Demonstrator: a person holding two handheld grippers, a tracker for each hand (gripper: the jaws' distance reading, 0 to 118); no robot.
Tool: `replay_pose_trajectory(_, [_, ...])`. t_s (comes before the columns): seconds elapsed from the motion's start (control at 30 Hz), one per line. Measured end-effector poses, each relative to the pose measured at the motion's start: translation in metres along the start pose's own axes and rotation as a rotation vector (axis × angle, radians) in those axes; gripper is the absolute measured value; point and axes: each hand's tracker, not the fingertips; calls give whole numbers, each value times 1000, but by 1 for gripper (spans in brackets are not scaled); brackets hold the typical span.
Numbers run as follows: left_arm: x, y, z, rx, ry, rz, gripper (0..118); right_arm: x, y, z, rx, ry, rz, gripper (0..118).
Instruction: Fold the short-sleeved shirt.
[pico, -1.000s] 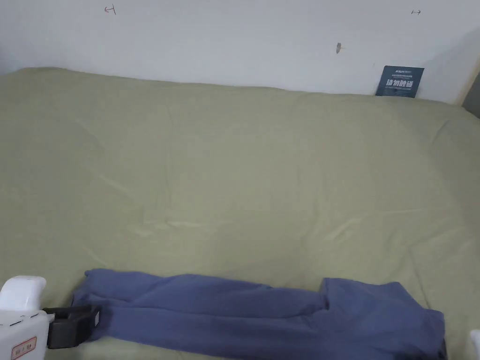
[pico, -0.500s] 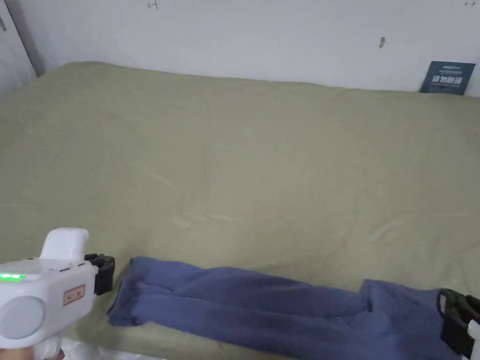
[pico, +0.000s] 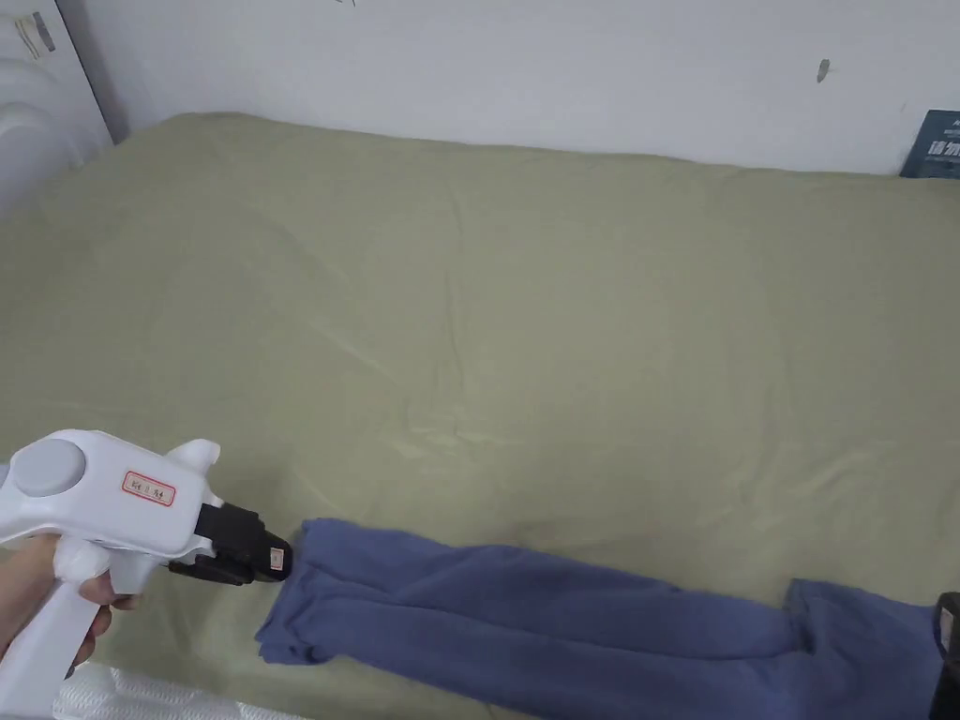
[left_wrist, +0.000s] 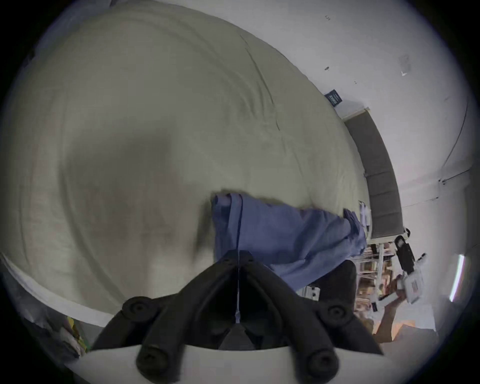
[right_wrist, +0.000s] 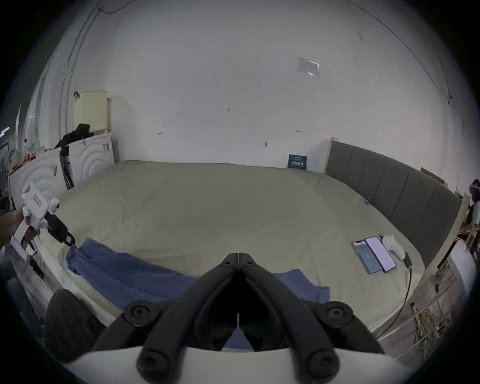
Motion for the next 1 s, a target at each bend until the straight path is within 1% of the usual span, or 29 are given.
replay_pose_trajectory(0.03, [-2, 0, -2, 4, -6, 0, 7, 0, 0, -1, -4, 0, 0, 0])
replay_pose_trajectory(0.07, [-2, -1, -2, 1, -26, 3, 31, 0, -1, -3, -8, -6, 0, 0])
replay_pose_trajectory(0.13, [-5, -1, -7, -4, -79, -11, 98, 2, -3, -8, -29, -11, 7, 0])
replay_pose_trajectory(0.17, [-6, -1, -11, -11, -81, -18, 114, 3, -4, -10, -38, -16, 7, 0])
replay_pose_trajectory(0.2, [-6, -1, -8, -14, -136, -16, 114, 4, -5, -11, -43, -14, 3, 0])
replay_pose_trajectory(0.27, [-10, 0, -13, -23, -219, 40, 114, 7, -7, -13, -60, -15, -11, 0])
replay_pose_trajectory(0.37, [-12, -3, -29, -29, -224, 62, 113, 8, -10, -14, -75, -19, -21, 0])
replay_pose_trajectory(0.43, [-10, -8, -36, -22, -261, 73, 113, 9, -10, -14, -82, -23, -23, 0])
replay_pose_trajectory(0.53, [-16, -6, -35, -2, -318, 162, 110, 11, -12, -13, -87, -25, -19, 0])
replay_pose_trajectory(0.57, [-15, -7, -34, -14, -333, 174, 94, 12, -13, -13, -91, -23, -19, 0])
replay_pose_trajectory(0.6, [-15, -7, -33, -9, -306, 163, 63, 13, -14, -14, -96, -22, -20, 0])
replay_pose_trajectory(0.63, [-14, -9, -32, -9, -274, 161, 13, 13, -15, -14, -101, -27, -21, 0])
replay_pose_trajectory(0.67, [-12, -13, -33, 3, -230, 171, 6, 14, -17, -14, -103, -25, -25, 0])
replay_pose_trajectory(0.7, [-12, -16, -39, -23, -205, 211, 6, 14, -17, -14, -107, -22, -33, 0])
replay_pose_trajectory(0.73, [-15, -18, -45, -20, -171, 221, 6, 14, -18, -14, -113, -19, -40, 0])
replay_pose_trajectory(0.77, [-16, -21, -44, -8, -220, 213, 6, 14, -18, -13, -116, -15, -45, 0])
replay_pose_trajectory(0.8, [-16, -23, -40, 23, -227, 230, 6, 14, -18, -11, -115, -14, -47, 0])
replay_pose_trajectory(0.83, [-14, -24, -35, 57, -190, 221, 6, 14, -18, -9, -111, -13, -47, 0])
replay_pose_trajectory(0.93, [-9, -26, -25, 106, -158, 221, 6, 16, -16, -4, -102, -6, -44, 0])
replay_pose_trajectory(0.97, [-8, -27, -17, 152, -136, 222, 6, 17, -15, -3, -98, -4, -42, 0])
replay_pose_trajectory(1.0, [-11, -27, -11, 174, -143, 238, 6, 18, -14, -3, -93, -3, -42, 0])
